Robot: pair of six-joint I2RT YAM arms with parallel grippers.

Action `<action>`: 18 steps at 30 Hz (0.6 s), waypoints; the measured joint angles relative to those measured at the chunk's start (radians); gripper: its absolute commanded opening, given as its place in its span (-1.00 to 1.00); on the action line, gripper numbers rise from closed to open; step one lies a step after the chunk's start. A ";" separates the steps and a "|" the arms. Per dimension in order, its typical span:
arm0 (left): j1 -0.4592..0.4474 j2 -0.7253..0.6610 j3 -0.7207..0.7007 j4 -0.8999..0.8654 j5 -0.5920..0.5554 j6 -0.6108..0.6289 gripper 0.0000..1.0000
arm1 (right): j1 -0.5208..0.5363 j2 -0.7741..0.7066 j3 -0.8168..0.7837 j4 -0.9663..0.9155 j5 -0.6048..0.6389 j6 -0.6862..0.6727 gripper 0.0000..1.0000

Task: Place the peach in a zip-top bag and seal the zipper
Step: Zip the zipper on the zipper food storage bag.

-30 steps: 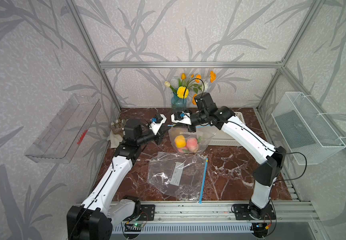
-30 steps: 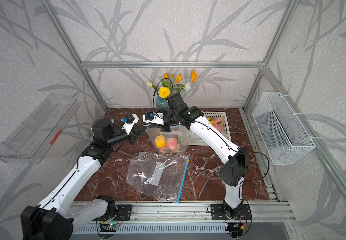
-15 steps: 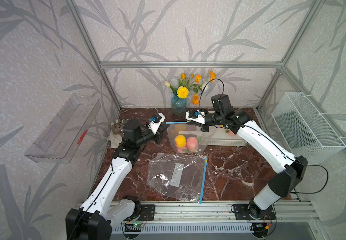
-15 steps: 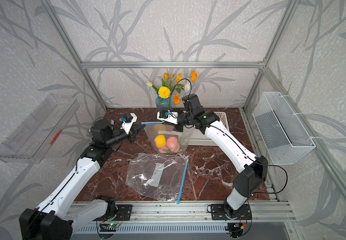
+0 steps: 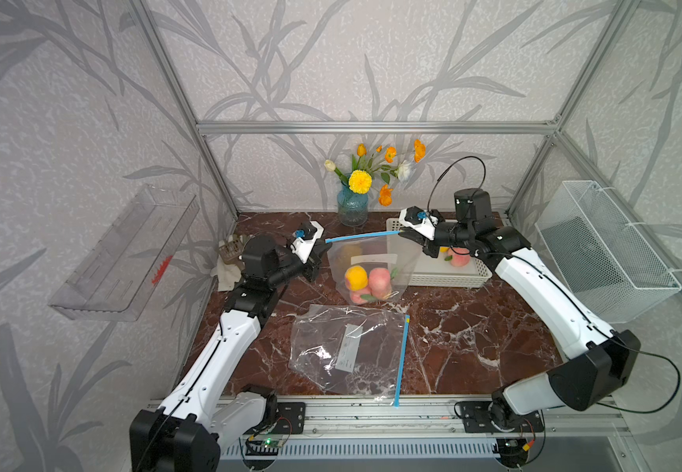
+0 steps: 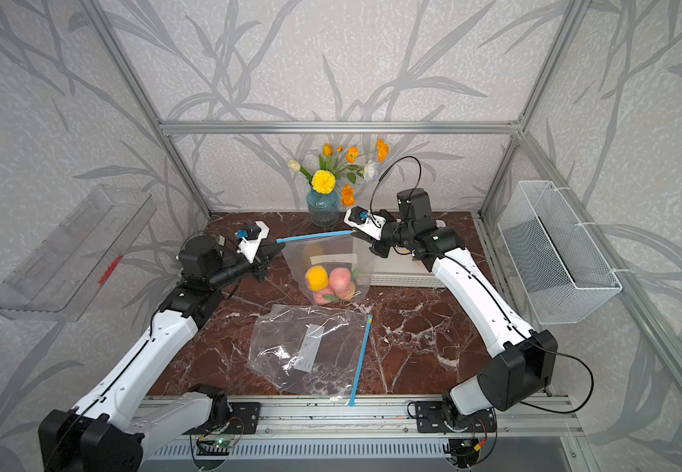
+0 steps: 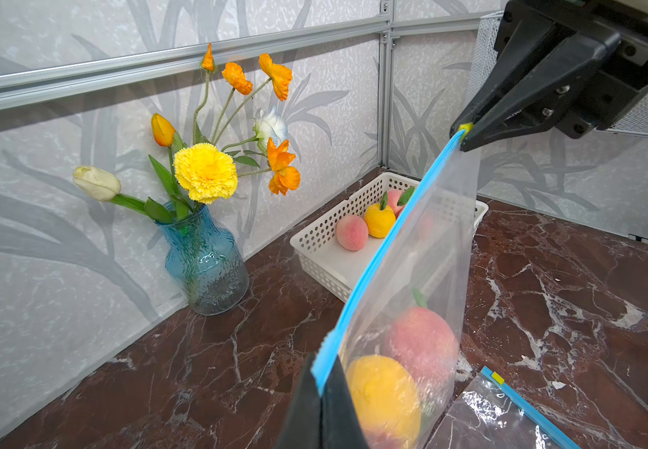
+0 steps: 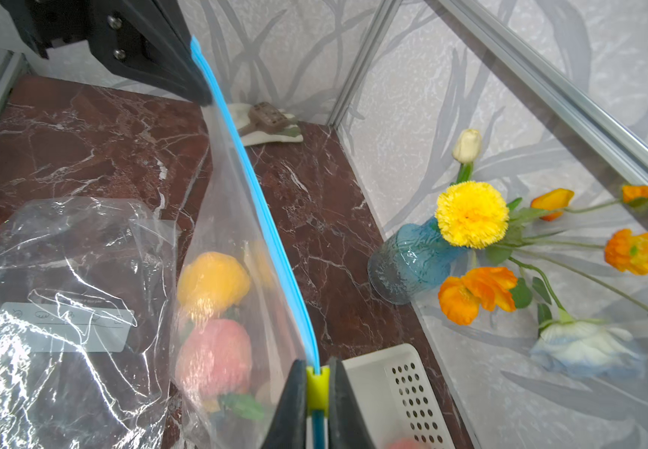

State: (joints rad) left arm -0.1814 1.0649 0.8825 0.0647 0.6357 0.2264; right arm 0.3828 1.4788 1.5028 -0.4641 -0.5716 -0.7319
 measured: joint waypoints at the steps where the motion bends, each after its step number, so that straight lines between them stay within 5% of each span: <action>1: 0.000 0.002 0.000 0.001 -0.003 0.000 -1.00 | -0.014 -0.008 -0.015 0.013 0.003 0.008 -0.79; 18: 0.000 0.037 0.000 0.019 -0.041 0.002 -1.00 | -0.092 -0.037 -0.146 0.181 0.059 0.118 -0.76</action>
State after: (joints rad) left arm -0.1810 1.1023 0.8825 0.0834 0.5945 0.2283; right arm 0.2909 1.4418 1.3571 -0.2829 -0.5129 -0.6136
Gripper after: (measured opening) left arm 0.048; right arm 0.121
